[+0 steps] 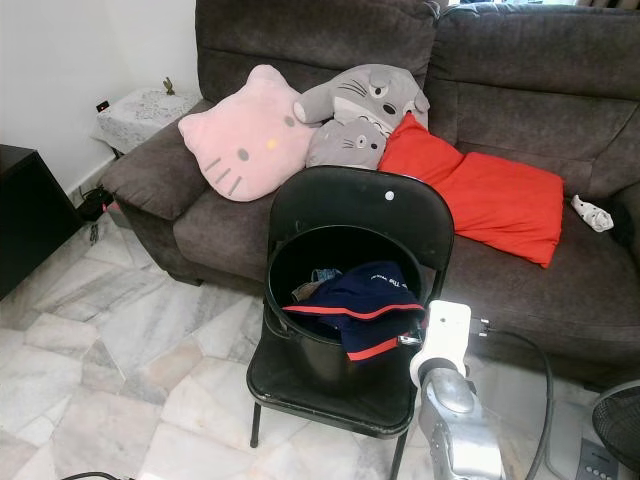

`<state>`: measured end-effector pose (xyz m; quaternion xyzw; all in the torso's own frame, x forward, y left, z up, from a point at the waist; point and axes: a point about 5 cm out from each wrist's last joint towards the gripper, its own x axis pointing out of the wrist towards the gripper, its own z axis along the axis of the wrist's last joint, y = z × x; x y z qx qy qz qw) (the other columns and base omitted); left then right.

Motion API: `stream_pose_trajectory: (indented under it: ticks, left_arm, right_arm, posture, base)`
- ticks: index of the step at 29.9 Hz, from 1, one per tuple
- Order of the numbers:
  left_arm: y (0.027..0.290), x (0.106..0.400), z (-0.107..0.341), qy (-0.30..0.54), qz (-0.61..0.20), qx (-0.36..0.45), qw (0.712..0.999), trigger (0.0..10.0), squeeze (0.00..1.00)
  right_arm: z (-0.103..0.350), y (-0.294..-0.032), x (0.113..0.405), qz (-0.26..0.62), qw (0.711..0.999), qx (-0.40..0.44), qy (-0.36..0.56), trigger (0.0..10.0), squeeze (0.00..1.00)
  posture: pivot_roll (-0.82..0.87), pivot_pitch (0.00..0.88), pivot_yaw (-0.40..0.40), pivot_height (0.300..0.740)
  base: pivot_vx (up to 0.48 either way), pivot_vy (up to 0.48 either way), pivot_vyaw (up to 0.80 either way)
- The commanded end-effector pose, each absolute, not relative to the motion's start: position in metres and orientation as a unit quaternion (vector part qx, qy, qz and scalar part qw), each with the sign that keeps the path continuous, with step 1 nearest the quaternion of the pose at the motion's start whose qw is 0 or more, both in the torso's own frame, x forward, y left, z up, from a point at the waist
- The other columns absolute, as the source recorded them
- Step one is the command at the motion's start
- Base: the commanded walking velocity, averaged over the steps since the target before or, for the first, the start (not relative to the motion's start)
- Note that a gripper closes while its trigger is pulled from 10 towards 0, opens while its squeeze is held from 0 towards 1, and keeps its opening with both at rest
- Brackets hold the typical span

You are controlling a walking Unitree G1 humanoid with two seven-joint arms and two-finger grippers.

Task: Hang hanger

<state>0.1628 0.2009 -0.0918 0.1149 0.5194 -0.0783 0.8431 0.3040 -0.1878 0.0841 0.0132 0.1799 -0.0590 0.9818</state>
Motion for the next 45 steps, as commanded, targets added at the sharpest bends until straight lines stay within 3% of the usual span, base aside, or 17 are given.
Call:
stream_pose_trajectory:
  ticks: [1,11,12,13,14,15,26,45]
  left_arm:
    - [0.205,0.156,-0.094,0.531,-0.075,0.119,0.835,10.0,0.00]
    - [0.205,0.155,-0.094,0.531,-0.076,0.119,0.835,10.0,0.00]
    - [0.205,0.155,-0.094,0.531,-0.076,0.120,0.835,10.0,0.00]
    - [0.205,0.156,-0.094,0.531,-0.076,0.120,0.835,10.0,0.00]
    - [0.205,0.156,-0.094,0.531,-0.076,0.120,0.835,10.0,0.00]
    - [0.205,0.156,-0.094,0.531,-0.076,0.120,0.835,10.0,0.00]
    - [0.205,0.156,-0.094,0.531,-0.076,0.120,0.835,10.0,0.00]
    - [0.207,0.157,-0.094,0.531,-0.075,0.122,0.835,10.0,0.00]
  right_arm:
    - [0.088,-0.189,0.303,-0.059,0.983,0.006,0.175,10.0,1.00]
    - [0.090,-0.193,0.303,-0.061,0.982,-0.026,0.175,10.0,1.00]
    - [0.089,-0.198,0.302,-0.073,0.980,-0.042,0.179,10.0,0.81]
    - [0.089,-0.201,0.302,-0.078,0.979,-0.050,0.180,10.0,0.08]
    - [0.089,-0.201,0.302,-0.078,0.979,-0.050,0.180,10.0,0.08]
    - [0.090,-0.204,0.303,-0.079,0.979,-0.056,0.179,10.0,0.00]
    - [0.097,-0.220,0.312,-0.063,0.979,-0.104,0.162,10.0,0.00]
    - [0.085,-0.213,0.325,0.016,0.981,-0.110,0.160,10.0,0.00]
  posture:
    - [-0.11,0.097,0.038,0.740]
    - [-0.11,0.091,0.039,0.740]
    - [-0.11,0.090,0.039,0.740]
    - [-0.11,0.090,0.039,0.740]
    - [-0.11,0.090,0.039,0.740]
    - [-0.11,0.090,0.039,0.740]
    - [-0.11,0.093,0.041,0.740]
    - [-0.11,0.102,0.050,0.740]
  base:
    - [0.000,0.000,0.00]
    - [0.000,0.000,0.00]
    - [0.000,0.000,0.00]
    - [0.000,0.000,0.00]
    - [0.000,0.000,0.00]
    - [0.000,0.000,0.00]
    - [0.000,0.000,0.00]
    - [0.000,0.000,0.00]
